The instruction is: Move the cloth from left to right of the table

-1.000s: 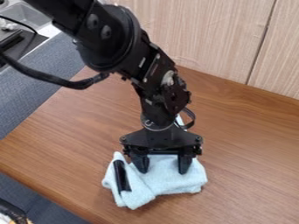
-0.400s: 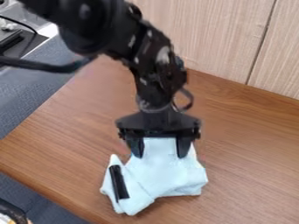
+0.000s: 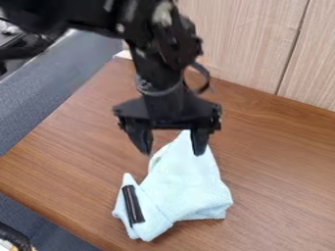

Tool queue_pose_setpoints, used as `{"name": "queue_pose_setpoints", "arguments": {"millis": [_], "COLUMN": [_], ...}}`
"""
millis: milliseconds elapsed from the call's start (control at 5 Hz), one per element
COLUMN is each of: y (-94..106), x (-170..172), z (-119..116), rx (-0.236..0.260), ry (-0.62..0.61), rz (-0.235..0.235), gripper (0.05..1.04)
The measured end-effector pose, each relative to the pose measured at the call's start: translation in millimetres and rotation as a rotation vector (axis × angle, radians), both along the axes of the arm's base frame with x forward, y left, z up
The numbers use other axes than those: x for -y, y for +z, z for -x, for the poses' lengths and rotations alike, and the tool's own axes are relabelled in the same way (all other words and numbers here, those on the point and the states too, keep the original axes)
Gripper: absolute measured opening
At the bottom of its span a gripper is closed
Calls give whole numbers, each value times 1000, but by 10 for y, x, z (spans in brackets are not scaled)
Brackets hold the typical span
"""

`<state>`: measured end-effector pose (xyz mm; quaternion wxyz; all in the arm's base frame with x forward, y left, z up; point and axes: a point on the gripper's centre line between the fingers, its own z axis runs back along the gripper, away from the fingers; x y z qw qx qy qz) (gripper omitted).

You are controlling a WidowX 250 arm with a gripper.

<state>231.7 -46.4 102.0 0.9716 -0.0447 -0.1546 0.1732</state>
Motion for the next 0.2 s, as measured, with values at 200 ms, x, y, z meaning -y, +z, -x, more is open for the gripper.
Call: {"name": "queue_pose_setpoints", "arguments": {"millis": [200], "y": [13], "x": [-15], "z": [1], "rx": [3], "ry": [2], "rz": [-1], "gripper": [999]}}
